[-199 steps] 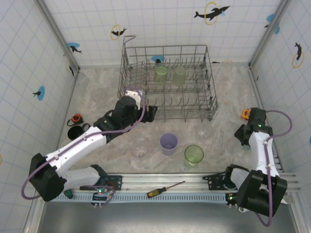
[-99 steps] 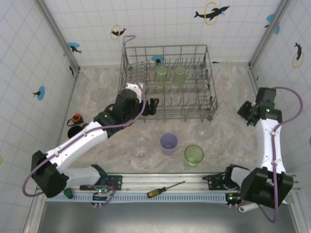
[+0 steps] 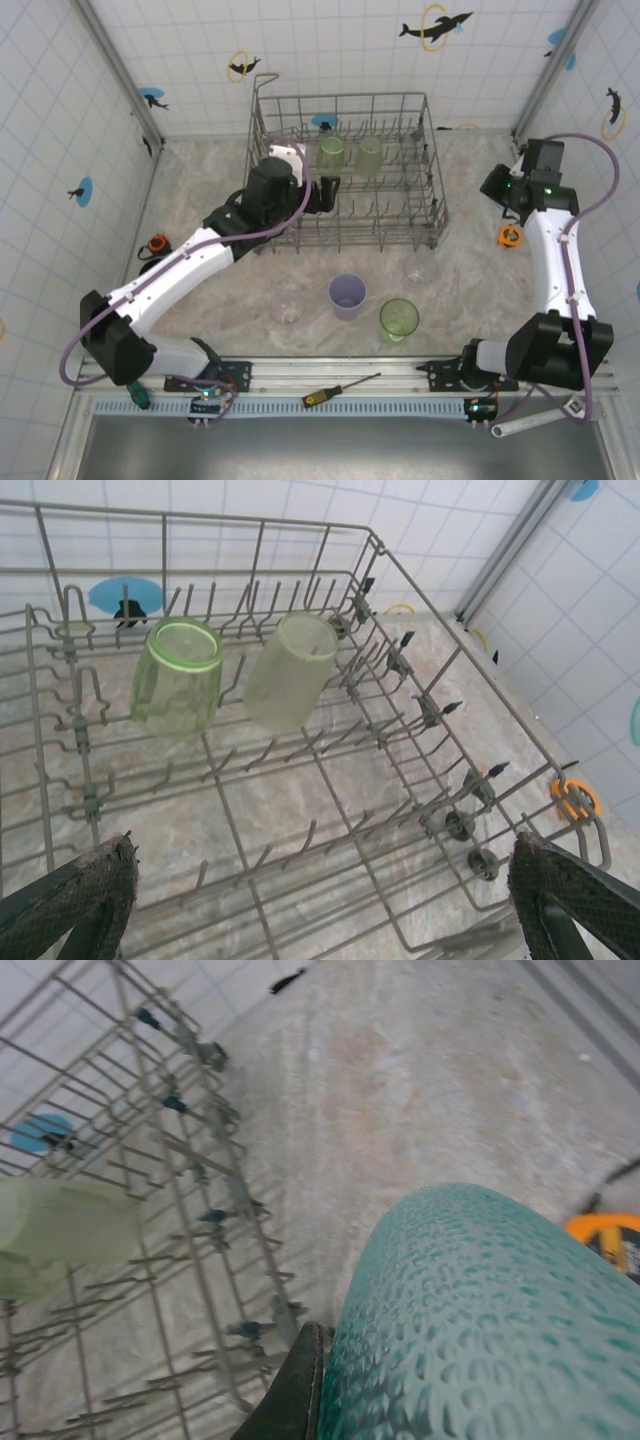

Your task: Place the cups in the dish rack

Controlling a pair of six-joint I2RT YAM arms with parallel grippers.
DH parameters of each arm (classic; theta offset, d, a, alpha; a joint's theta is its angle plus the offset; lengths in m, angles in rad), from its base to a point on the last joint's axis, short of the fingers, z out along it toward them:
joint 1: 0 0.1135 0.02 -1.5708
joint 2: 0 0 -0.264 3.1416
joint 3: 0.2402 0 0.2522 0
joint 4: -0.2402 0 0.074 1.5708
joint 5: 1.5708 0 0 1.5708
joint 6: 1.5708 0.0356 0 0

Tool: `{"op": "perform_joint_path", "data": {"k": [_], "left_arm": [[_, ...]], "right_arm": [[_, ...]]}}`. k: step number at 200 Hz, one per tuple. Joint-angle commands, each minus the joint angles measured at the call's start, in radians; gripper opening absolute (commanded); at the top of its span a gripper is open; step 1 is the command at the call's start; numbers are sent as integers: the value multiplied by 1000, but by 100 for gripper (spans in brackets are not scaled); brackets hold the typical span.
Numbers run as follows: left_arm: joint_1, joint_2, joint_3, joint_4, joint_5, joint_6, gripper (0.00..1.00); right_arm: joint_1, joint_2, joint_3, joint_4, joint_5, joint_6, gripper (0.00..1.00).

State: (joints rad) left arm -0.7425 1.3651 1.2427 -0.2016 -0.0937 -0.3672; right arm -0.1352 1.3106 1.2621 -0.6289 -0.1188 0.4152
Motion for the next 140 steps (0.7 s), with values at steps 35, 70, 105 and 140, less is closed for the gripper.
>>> {"op": "perform_joint_path", "data": {"k": [35,70,105,140], "left_arm": [[10,145,193,2,-1,29,98],[49,283,346,-14,77,-35,98],[102,407,470,6,215,-130,98],[160,496,501,89,362,-273,98]], "right_arm": [[53,35,67,142,-140,54,0],[56,41,48,232,-243,79,0],[63,54,14,372,-362,179,0],[87,62,-129,754,-551,397,0]]}}
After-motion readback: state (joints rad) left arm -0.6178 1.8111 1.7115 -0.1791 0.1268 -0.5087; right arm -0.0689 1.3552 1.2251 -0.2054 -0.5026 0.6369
